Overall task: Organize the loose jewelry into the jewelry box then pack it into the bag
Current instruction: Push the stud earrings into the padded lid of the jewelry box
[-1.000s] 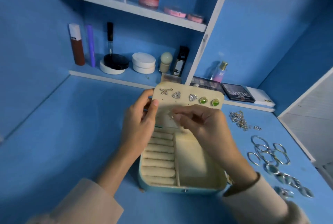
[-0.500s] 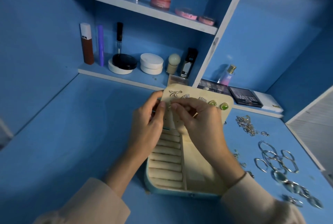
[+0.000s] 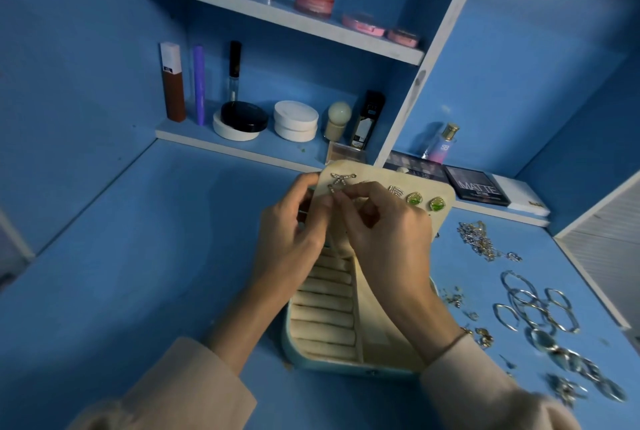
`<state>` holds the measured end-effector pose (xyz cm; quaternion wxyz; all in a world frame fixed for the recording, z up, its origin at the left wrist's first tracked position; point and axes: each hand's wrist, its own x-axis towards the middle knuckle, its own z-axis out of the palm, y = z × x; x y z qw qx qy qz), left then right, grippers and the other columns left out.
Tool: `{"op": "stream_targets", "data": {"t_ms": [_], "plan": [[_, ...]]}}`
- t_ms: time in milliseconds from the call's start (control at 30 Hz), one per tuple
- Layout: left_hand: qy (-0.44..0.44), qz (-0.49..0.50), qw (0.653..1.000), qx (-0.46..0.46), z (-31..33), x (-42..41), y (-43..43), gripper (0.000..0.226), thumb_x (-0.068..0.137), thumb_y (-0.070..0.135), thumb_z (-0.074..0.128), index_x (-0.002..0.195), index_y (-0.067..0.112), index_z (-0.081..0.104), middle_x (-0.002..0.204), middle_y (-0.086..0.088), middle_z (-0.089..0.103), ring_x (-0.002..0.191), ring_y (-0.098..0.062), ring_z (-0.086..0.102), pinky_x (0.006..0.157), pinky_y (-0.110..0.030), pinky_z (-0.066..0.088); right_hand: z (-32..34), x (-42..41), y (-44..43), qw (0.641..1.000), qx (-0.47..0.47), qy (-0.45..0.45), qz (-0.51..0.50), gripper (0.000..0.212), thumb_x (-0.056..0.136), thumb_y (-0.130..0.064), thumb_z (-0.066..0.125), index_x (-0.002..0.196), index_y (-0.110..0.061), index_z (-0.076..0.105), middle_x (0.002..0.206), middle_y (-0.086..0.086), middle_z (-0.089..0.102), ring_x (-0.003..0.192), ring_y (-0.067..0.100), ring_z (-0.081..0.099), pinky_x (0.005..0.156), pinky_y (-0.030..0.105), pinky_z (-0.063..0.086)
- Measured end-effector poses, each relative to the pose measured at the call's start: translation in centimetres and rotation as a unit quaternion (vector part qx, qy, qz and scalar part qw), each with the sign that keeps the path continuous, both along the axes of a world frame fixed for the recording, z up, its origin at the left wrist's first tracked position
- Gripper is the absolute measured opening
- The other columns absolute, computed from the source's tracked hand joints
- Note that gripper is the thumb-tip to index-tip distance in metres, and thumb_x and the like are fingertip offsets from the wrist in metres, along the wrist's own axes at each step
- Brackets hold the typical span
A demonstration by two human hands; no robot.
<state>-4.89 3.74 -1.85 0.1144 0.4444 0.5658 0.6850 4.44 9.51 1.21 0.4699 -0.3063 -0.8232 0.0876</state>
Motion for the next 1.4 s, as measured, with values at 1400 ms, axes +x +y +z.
{"op": "stream_targets", "data": {"t_ms": [1400], "plan": [[0.036, 0.027, 0.999, 0.017, -0.7, -0.3, 0.6, 0.014, 0.089, 0.024, 0.058, 0.101, 0.018, 0.062, 0.093, 0.018, 0.07, 0.082, -0.005, 0.067, 0.065, -0.022, 0.053, -0.2, 2.6, 0.6, 0.996, -0.021, -0.035, 0.075, 0.018, 0.083, -0.02, 0.06, 0.097, -0.023, 0.072, 0.053, -0.022, 0.041, 0.048, -0.001, 0.04, 0.05, 0.021, 0.038]]}}
